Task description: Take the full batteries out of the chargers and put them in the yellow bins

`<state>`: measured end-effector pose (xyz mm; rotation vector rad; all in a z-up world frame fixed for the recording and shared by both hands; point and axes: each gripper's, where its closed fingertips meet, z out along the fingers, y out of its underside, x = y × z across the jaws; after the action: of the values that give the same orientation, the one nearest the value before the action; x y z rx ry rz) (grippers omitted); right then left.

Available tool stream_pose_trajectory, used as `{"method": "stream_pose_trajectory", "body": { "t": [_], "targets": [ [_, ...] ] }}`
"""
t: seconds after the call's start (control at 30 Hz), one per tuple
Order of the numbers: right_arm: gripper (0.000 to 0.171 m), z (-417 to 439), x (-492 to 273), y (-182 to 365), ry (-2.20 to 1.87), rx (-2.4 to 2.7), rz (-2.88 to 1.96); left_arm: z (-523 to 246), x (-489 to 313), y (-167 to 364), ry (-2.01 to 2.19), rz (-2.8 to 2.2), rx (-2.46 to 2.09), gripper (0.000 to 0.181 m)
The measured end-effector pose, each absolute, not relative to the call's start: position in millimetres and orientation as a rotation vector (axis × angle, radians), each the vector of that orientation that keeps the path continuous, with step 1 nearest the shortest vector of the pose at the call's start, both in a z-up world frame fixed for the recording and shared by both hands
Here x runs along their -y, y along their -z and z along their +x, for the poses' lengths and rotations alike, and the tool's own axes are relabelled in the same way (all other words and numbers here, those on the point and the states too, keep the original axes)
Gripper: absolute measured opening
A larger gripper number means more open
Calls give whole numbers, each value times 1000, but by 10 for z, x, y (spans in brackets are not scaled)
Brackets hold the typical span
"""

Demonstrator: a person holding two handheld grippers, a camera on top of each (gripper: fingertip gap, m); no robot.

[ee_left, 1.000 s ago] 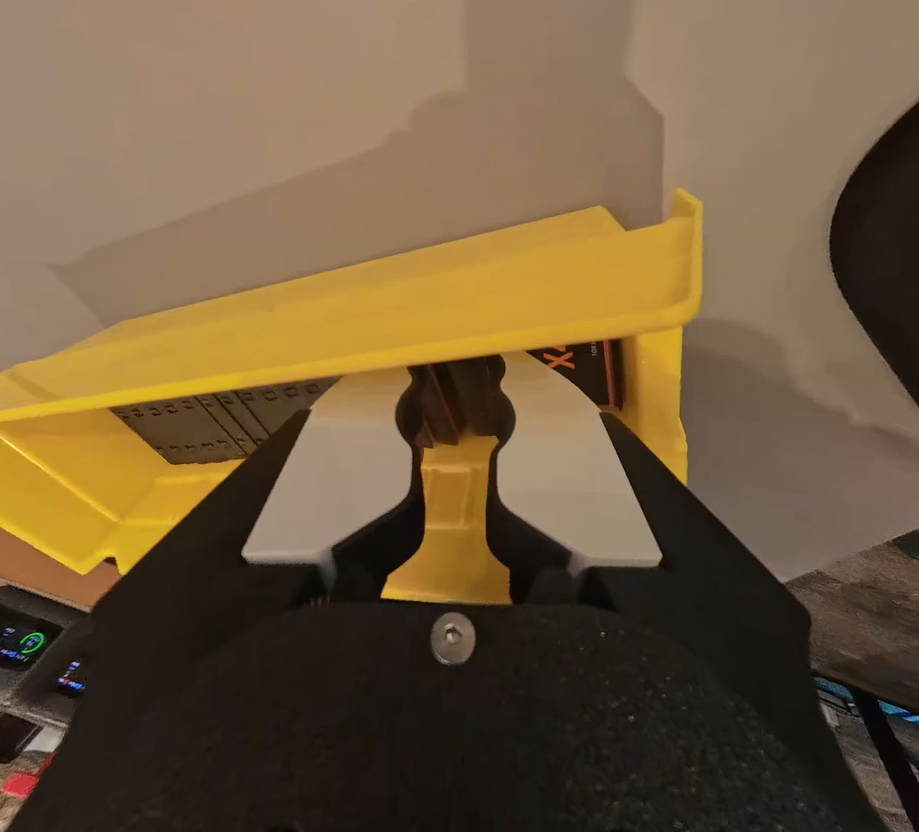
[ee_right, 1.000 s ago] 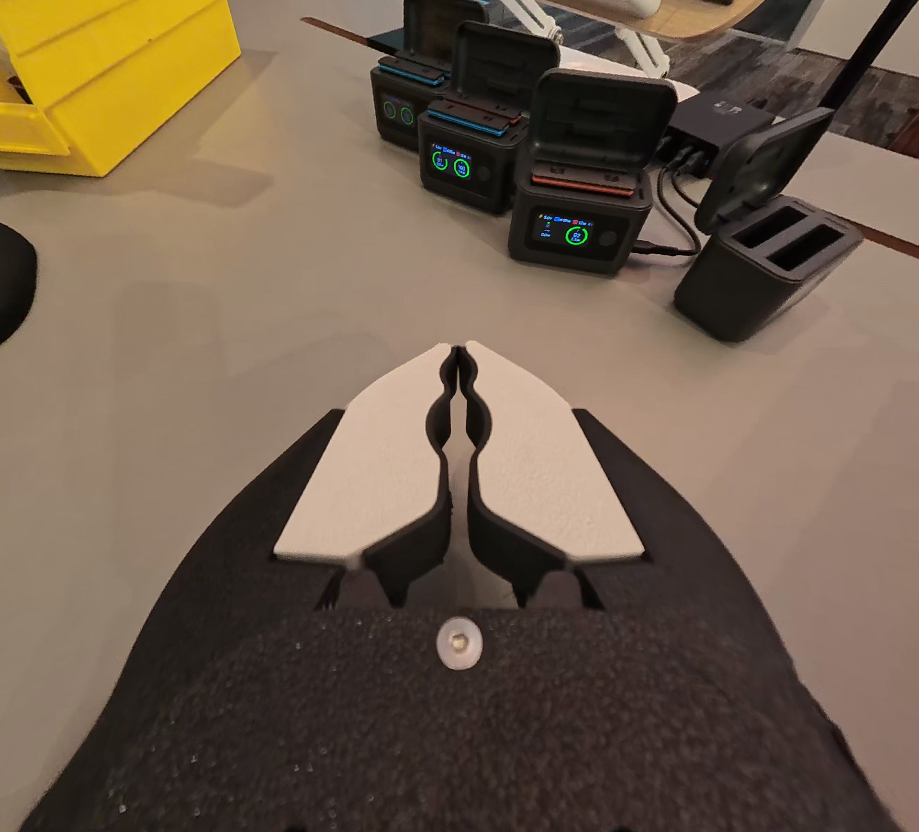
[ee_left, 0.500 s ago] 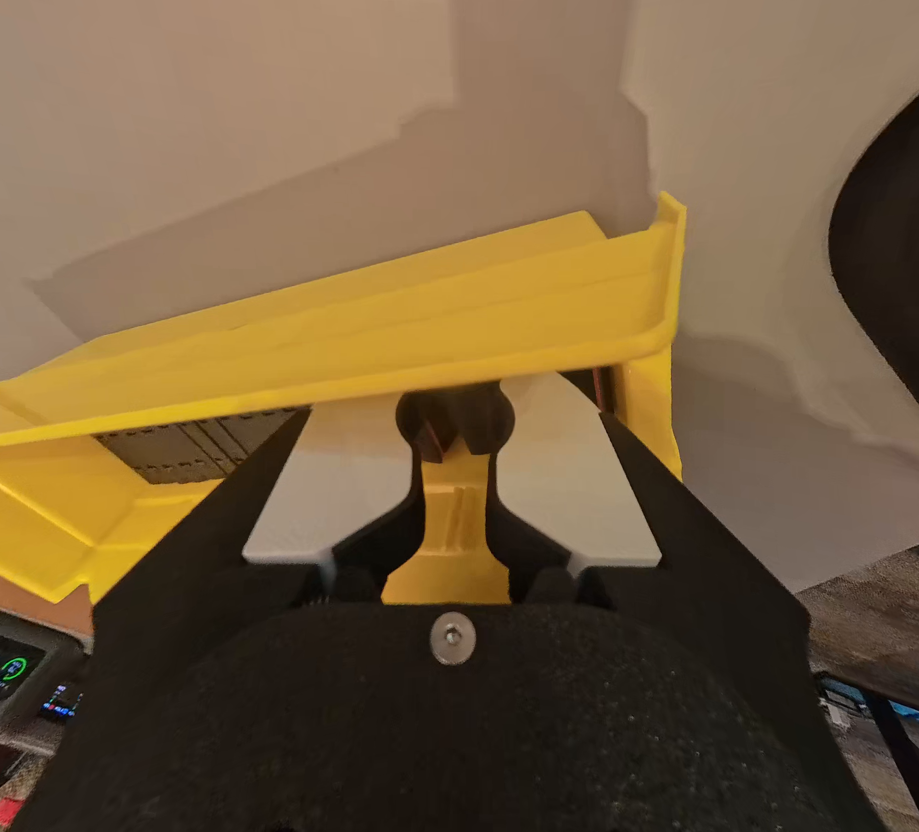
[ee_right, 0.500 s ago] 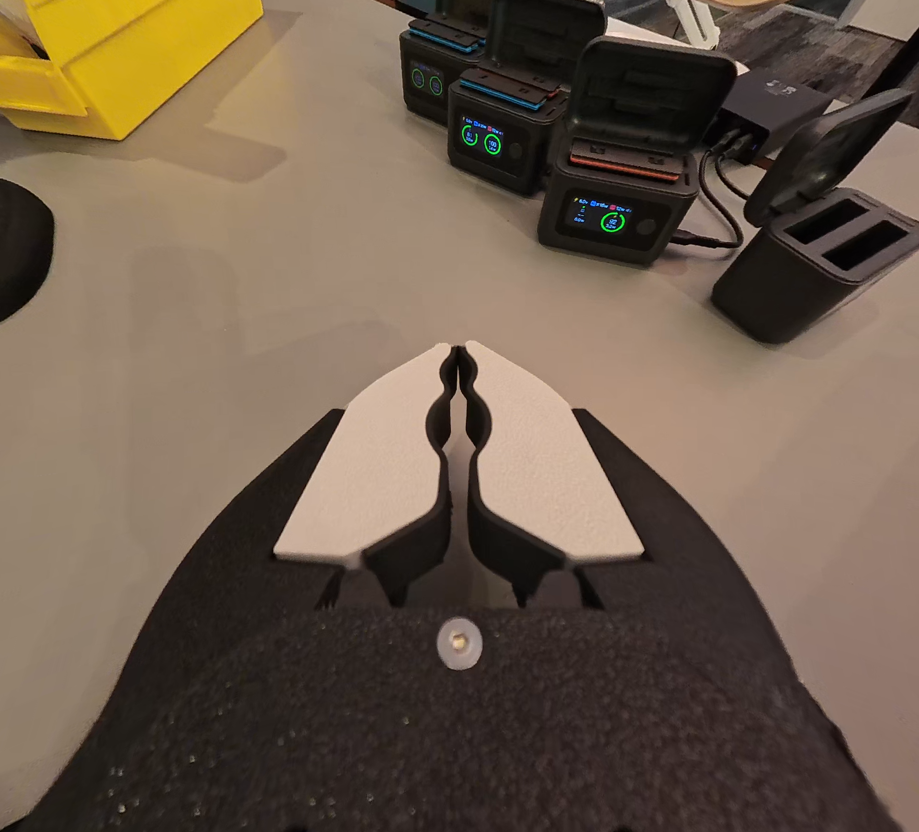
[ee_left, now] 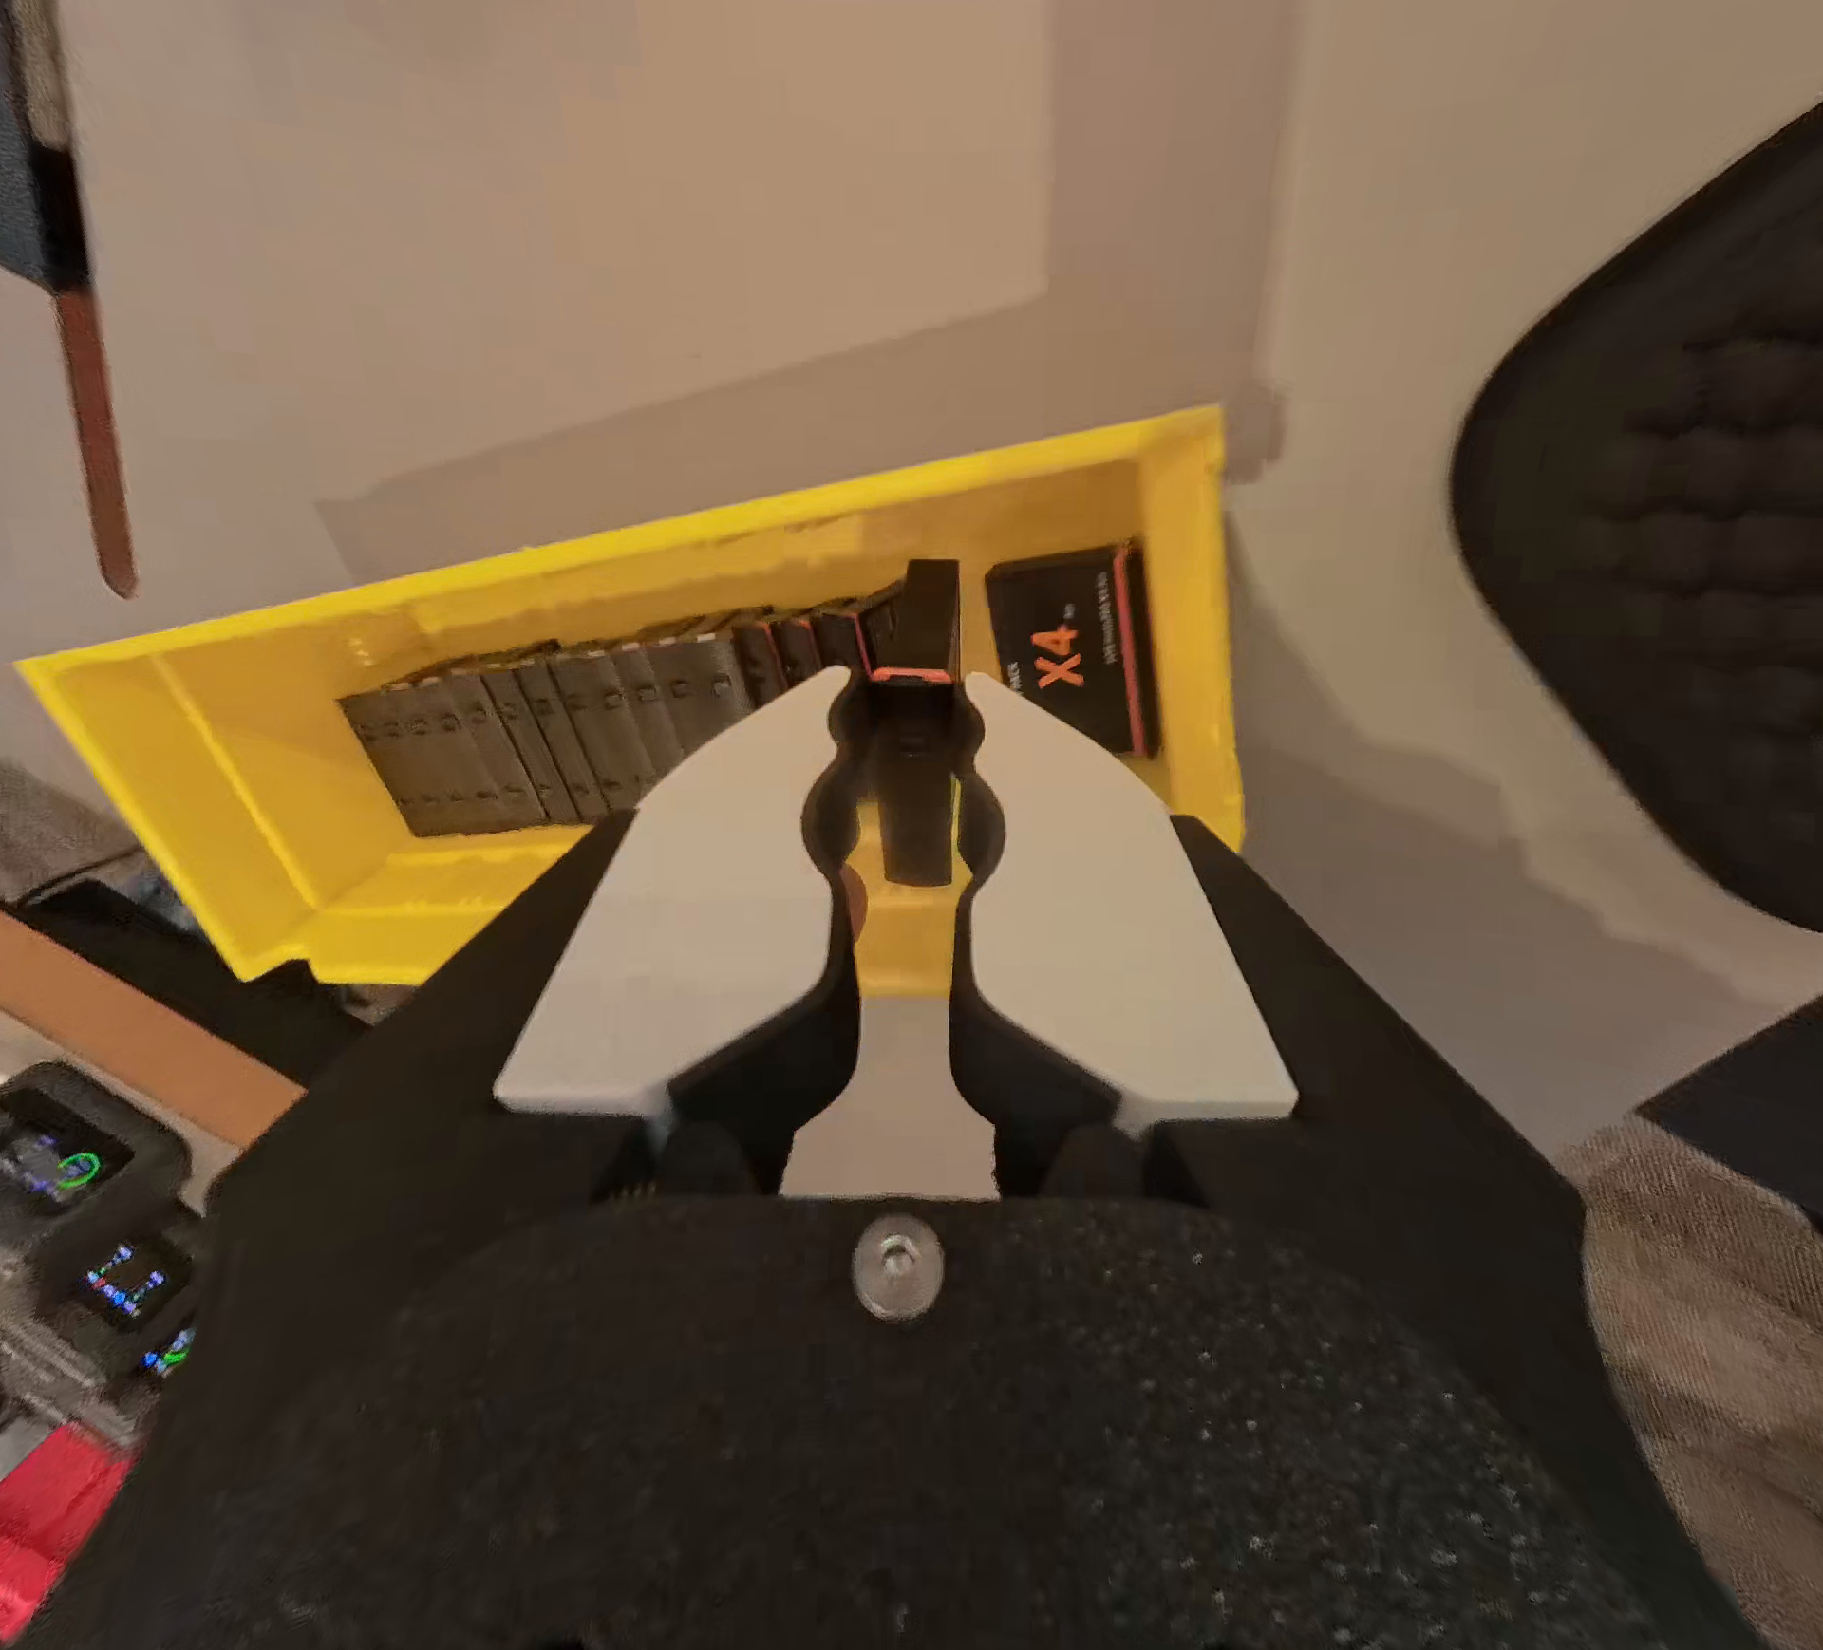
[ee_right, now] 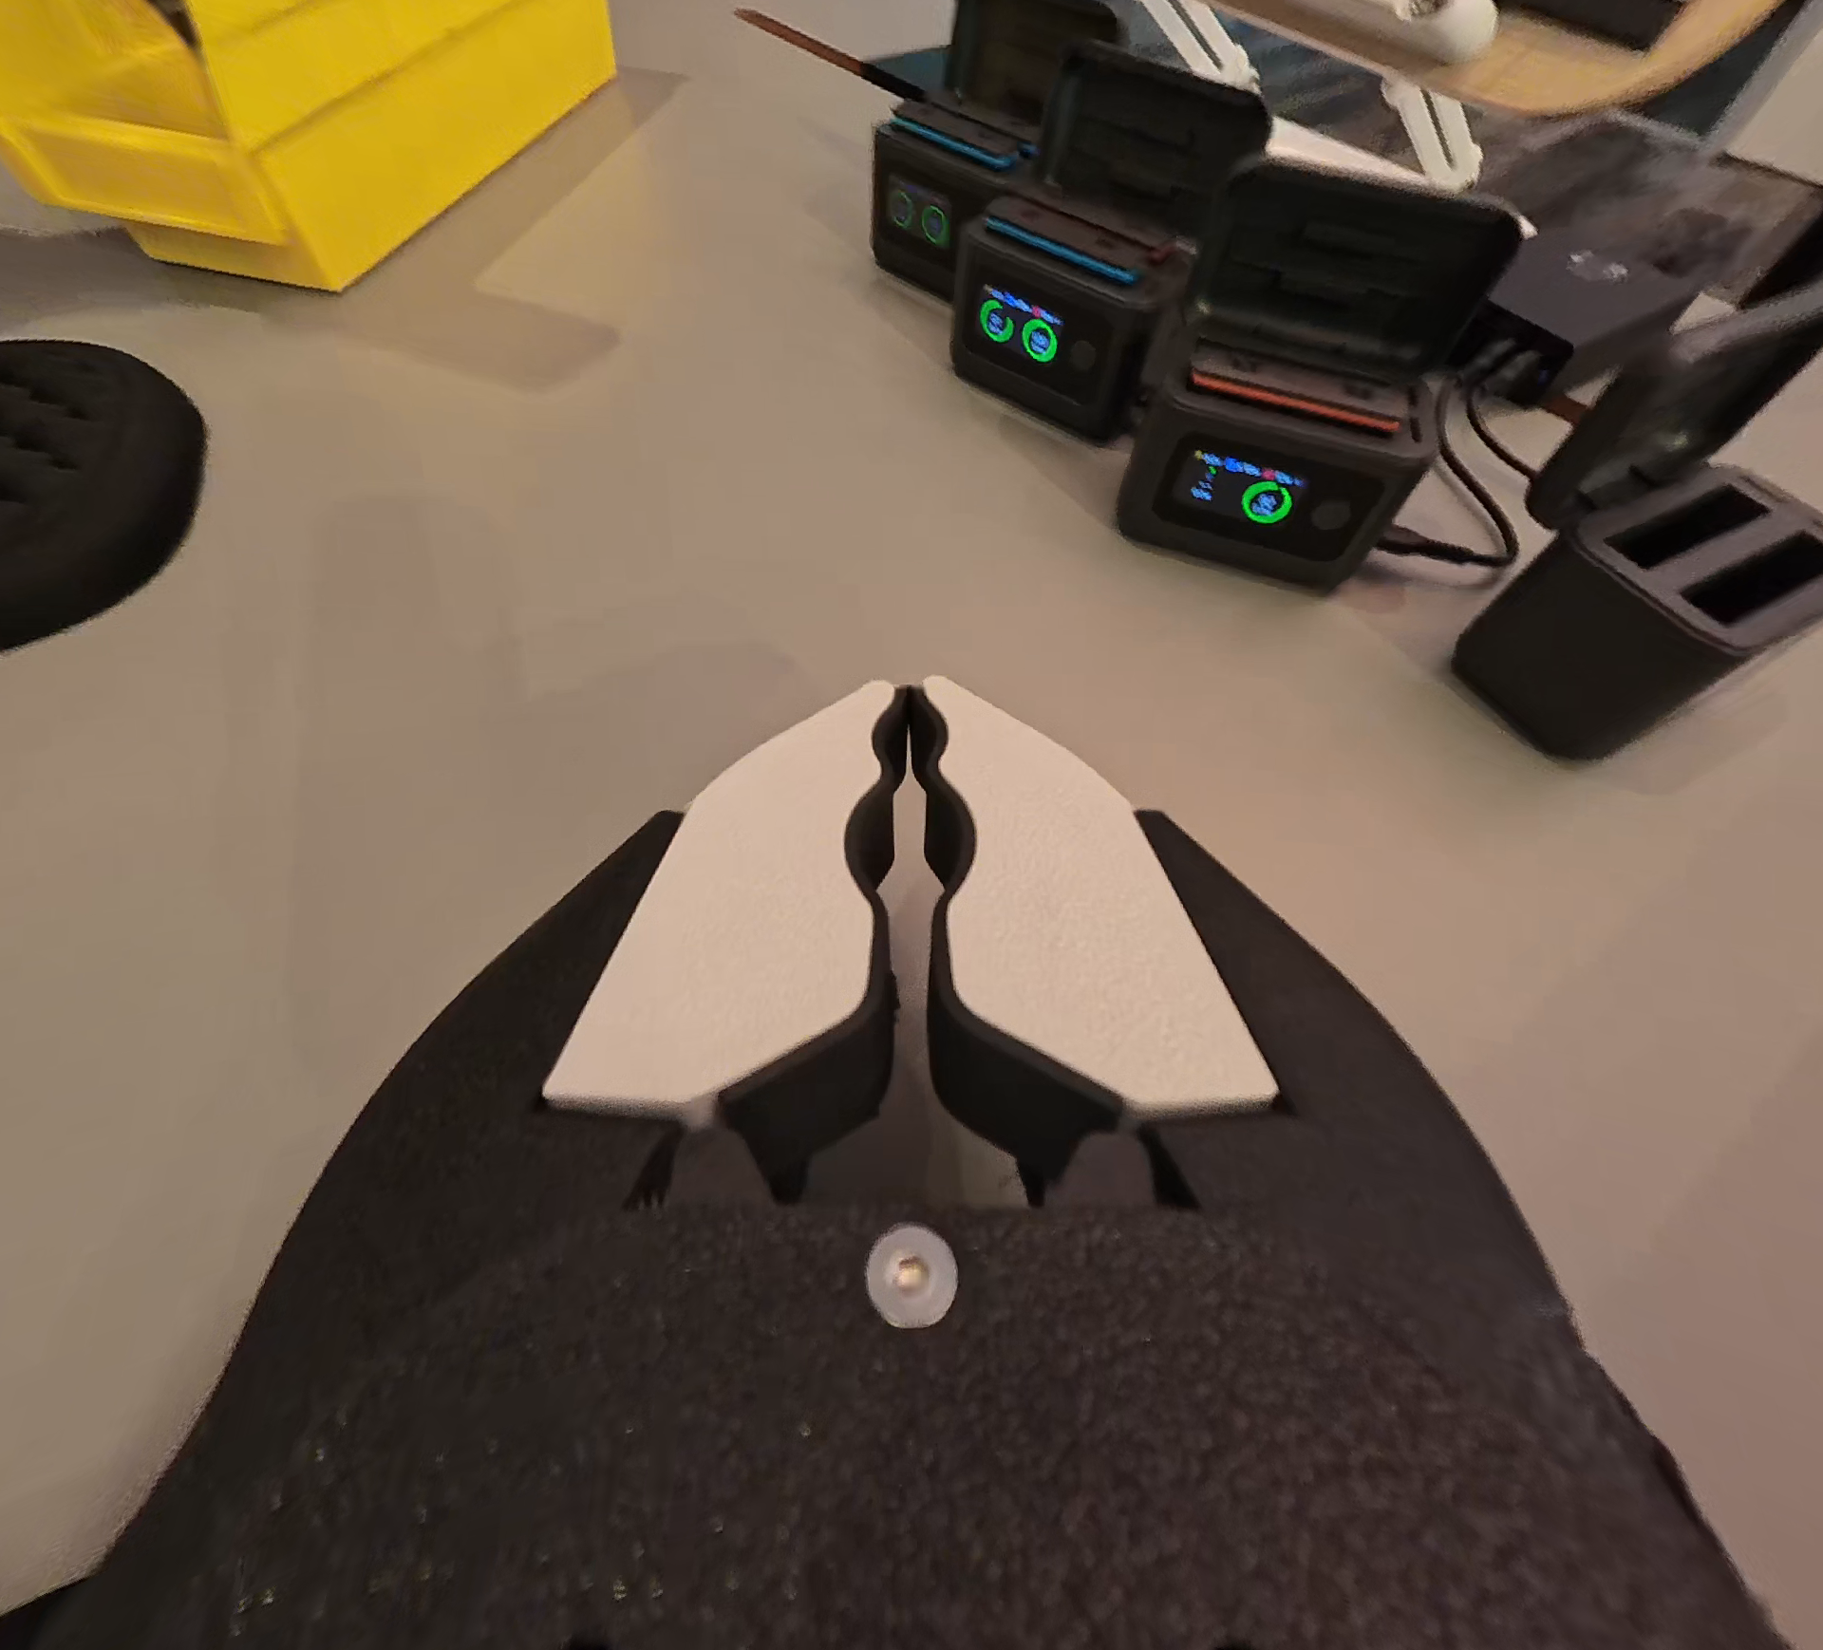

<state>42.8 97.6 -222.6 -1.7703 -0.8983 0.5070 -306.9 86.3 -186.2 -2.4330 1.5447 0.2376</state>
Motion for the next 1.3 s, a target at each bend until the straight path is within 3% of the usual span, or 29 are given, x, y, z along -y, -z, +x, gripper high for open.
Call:
{"method": "stream_pose_trajectory", "body": {
  "t": [0.23, 0.6, 0.67, 0.7, 0.8, 0.93, 1.07, 1.3],
  "targets": [
    [5, 88, -739, 2008, -590, 1044, -1587, -2227, -636, 1335, 93, -2200, -1498, 16],
    [37, -654, -276, 1653, -867, 1329, -1474, -857, -320, 1587, 528, -1975, -1686, 15],
    [35, -706, -277, 1747, -857, 1364, -1486, -704, -279, 1630, 562, -1939, -1721, 15],
    [21, -708, -287, 1806, -850, 1371, -1499, -657, -281, 1651, 558, -1925, -1731, 16],
    [10, -667, -204, 1851, -965, 1356, -1481, -571, -226, 1667, 609, -1867, -1752, 16],
    [10, -530, -224, 1741, -1096, 1259, -1446, -461, -295, 1563, 698, -1740, -1607, 17],
    [10, -332, -353, 1480, -1219, 1088, -1365, -414, -440, 1394, 822, -1666, -1365, 38],
    [10, 172, -540, 849, -1492, 656, -1071, -61, -580, 1050, 1185, -1454, -897, 31]
  ]
}}
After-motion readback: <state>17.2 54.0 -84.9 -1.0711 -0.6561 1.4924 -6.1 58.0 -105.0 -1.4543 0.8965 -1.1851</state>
